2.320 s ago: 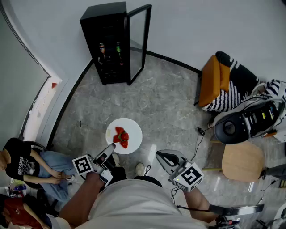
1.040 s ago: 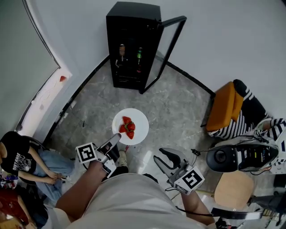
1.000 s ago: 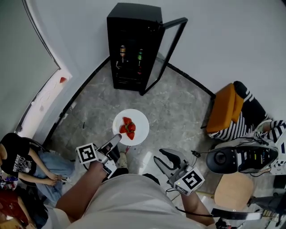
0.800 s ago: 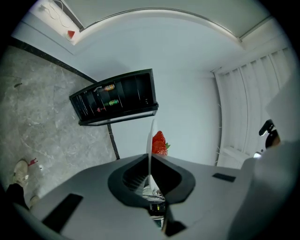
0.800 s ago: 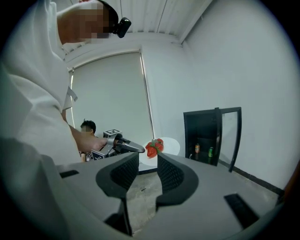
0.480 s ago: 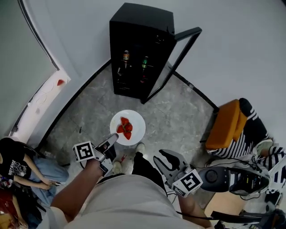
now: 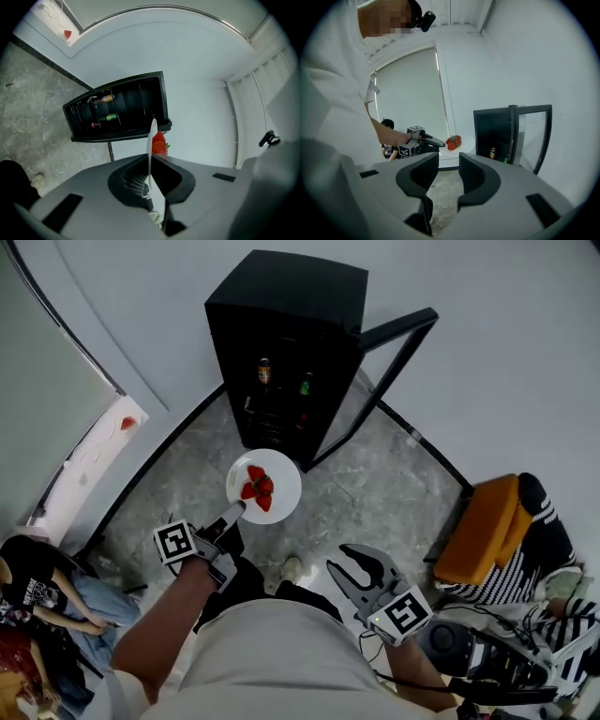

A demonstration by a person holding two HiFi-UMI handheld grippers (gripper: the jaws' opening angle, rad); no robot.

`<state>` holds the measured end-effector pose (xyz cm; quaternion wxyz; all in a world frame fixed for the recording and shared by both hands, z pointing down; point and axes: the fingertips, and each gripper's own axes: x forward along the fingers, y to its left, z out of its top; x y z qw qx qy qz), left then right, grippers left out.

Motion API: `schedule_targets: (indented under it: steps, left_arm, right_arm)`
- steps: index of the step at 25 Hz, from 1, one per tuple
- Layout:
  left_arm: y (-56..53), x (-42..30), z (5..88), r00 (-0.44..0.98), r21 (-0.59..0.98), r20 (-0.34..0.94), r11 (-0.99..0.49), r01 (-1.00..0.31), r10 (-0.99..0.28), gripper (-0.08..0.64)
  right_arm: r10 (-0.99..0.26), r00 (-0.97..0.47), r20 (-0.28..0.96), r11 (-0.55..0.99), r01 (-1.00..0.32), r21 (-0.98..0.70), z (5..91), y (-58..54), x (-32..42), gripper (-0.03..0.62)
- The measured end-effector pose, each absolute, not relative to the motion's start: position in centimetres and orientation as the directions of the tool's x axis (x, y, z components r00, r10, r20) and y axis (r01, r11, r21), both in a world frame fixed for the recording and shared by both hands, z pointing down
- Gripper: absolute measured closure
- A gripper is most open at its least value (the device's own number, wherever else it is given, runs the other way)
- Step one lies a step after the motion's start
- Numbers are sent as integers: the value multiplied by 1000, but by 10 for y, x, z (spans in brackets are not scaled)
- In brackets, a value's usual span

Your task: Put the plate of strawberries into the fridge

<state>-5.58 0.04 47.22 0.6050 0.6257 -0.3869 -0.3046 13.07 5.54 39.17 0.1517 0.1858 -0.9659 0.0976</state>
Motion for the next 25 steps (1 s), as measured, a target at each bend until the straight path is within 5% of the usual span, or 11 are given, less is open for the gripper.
schedule_targets:
  steps: [25]
  left_arm:
    - [-339, -147, 622, 465, 962, 235, 135, -239, -854, 537]
  right_arm:
    - [-531, -735, 422, 766, -630, -132, 418, -141, 89, 442]
